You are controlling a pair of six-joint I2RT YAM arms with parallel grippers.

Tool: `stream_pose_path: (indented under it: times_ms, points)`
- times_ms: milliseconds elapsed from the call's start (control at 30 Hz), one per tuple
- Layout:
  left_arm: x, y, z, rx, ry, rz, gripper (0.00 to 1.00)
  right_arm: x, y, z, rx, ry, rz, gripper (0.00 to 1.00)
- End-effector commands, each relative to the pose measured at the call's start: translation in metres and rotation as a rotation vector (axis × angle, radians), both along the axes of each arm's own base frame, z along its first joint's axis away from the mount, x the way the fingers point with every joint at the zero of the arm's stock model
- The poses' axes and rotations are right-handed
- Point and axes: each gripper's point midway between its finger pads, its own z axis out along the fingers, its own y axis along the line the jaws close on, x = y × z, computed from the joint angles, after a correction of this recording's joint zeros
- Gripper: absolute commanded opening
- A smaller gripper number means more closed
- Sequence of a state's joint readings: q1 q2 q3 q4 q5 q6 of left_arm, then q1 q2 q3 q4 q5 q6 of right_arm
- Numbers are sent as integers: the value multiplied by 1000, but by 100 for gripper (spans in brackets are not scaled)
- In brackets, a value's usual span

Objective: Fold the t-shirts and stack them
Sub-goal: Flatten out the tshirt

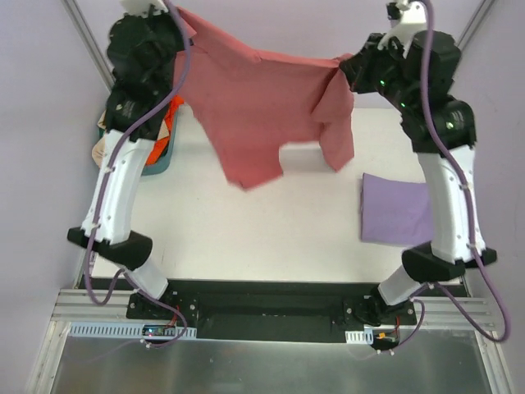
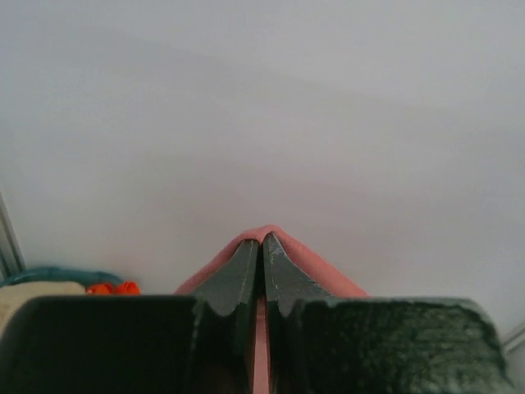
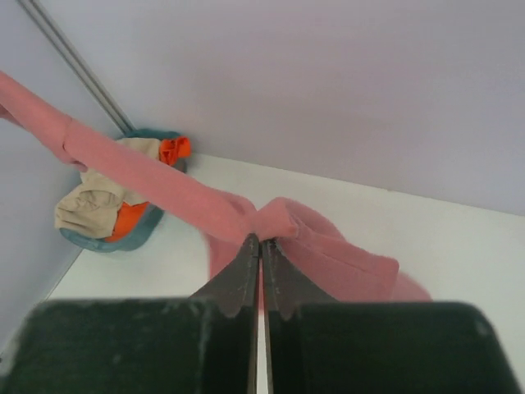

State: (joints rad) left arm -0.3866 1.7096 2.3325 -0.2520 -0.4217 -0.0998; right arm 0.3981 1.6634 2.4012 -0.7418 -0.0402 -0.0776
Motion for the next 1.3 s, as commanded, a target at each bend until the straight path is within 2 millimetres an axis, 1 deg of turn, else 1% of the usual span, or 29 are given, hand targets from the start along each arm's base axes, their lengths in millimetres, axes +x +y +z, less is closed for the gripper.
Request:
stream_pose_path:
  times_ms: [0, 33, 67, 100, 133, 167, 200, 233, 300, 333, 367, 433, 467, 500, 567, 600, 633, 667, 700, 733, 767, 800, 867, 933, 1033, 1100, 1133, 1200, 1267]
  points:
    - [-90, 29, 74, -39, -209, -38, 0, -64, -13, 38, 27, -132, 79, 1]
    - [-92, 30, 58, -34, -173, -37, 0, -69, -12, 23, 11, -94, 90, 1]
    - [-94, 31, 32, -18, -123, -37, 0, -70, -6, 1, -19, -42, 104, 1]
    - [-100, 35, 12, -18, -90, -30, 0, -75, -3, -18, -53, 1, 105, 1]
    - [-99, 38, -24, -15, -25, -12, 0, -78, 2, -46, -105, 59, 103, 1]
    - [-102, 45, -59, -30, 32, 20, 0, -88, 13, -69, -160, 101, 143, 1]
    - [-108, 53, -91, -60, 84, 62, 0, -96, 20, -98, -218, 160, 149, 1]
    - [-115, 61, -129, -89, 143, 96, 0, -105, 26, -124, -258, 220, 151, 1]
    - [-135, 73, -203, -168, 251, 145, 0, -129, 42, -178, -326, 342, 173, 1]
    - [-148, 77, -257, -188, 345, 166, 0, -141, 50, -200, -343, 388, 180, 2]
    - [-160, 83, -288, -248, 391, 202, 0, -151, 56, -226, -373, 446, 182, 3]
    - [-189, 97, -350, -330, 504, 288, 0, -170, 68, -270, -428, 559, 189, 11]
    - [-197, 100, -366, -366, 520, 311, 5, -177, 74, -291, -459, 609, 197, 17]
    - [-204, 104, -380, -377, 529, 329, 14, -183, 80, -308, -483, 654, 221, 27]
    - [-213, 111, -392, -388, 541, 359, 45, -191, 91, -334, -499, 736, 260, 43]
    - [-215, 112, -393, -388, 542, 363, 66, -192, 94, -342, -501, 754, 263, 52]
    - [-215, 112, -391, -383, 541, 360, 99, -190, 96, -346, -502, 758, 258, 59]
    - [-215, 112, -387, -374, 538, 353, 99, -189, 96, -348, -503, 762, 249, 69]
    - [-214, 110, -385, -366, 540, 344, 99, -187, 94, -349, -505, 758, 230, 76]
    - [-213, 109, -384, -357, 549, 338, 99, -184, 92, -347, -503, 748, 214, 86]
    - [-212, 106, -383, -356, 556, 327, 99, -181, 89, -345, -505, 733, 192, 99]
    - [-210, 102, -383, -359, 566, 309, 99, -178, 86, -342, -501, 719, 171, 96]
    - [-206, 93, -383, -365, 595, 274, 99, -174, 78, -338, -480, 710, 125, 96]
    - [-201, 85, -389, -356, 639, 256, 99, -171, 67, -338, -449, 718, 77, 96]
    - [-193, 73, -397, -330, 701, 218, 99, -168, 39, -344, -384, 743, -15, 96]
    - [-186, 65, -404, -307, 739, 195, 99, -168, 25, -354, -328, 771, -56, 96]
    - [-181, 60, -406, -294, 752, 172, 99, -171, 20, -365, -300, 800, -62, 96]
    - [-166, 43, -408, -274, 768, 97, 99, -173, 17, -377, -250, 830, -43, 96]
    - [-152, 29, -419, -249, 810, 44, 99, -175, 15, -391, -247, 849, -34, 96]
